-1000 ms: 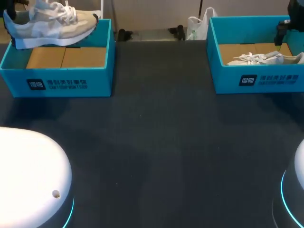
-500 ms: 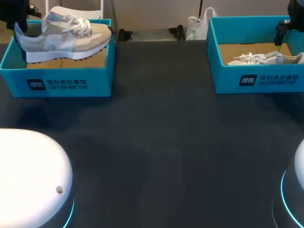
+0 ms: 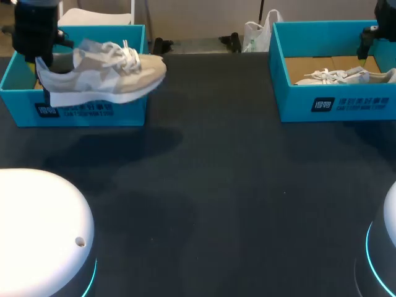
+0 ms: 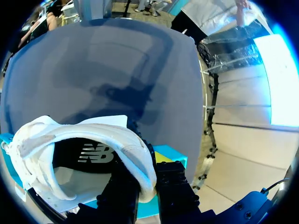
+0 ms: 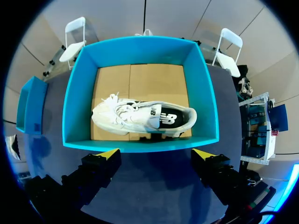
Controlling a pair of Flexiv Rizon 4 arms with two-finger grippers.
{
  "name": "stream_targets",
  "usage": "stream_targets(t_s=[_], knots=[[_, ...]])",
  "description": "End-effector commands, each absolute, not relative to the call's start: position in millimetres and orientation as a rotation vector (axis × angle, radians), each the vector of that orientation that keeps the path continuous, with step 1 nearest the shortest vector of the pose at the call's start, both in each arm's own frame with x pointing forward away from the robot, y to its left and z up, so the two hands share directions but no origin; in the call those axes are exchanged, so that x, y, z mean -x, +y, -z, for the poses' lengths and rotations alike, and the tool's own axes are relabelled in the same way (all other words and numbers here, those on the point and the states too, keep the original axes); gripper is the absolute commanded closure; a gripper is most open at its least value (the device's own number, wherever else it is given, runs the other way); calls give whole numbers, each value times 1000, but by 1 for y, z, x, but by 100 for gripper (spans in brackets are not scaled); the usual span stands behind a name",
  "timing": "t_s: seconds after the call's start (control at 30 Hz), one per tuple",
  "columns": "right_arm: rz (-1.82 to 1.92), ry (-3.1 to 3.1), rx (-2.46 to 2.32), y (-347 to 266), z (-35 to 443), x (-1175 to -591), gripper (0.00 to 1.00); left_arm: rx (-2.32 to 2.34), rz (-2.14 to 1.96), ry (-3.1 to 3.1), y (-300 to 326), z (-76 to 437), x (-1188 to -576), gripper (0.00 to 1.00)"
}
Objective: Take the shoe out of the shoebox, open the shoe tongue, remove and reinsert the insole, then place the shoe into the shoebox
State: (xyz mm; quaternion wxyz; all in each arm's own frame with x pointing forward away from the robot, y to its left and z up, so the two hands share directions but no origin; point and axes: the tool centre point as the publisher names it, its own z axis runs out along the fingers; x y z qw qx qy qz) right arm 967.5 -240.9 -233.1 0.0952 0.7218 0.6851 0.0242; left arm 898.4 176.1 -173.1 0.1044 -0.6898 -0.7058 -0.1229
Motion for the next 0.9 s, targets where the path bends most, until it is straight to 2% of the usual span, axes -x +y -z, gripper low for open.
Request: stream_targets(t_s=[0.03,0.9], knots=[[-71,2032,-2141,-241,233,-968,0,2062,532,-2113,156,174,-867,100],[-71,2032,-2141,-241,233,-968,0,2245,488,-2019,34,200,-751,100]])
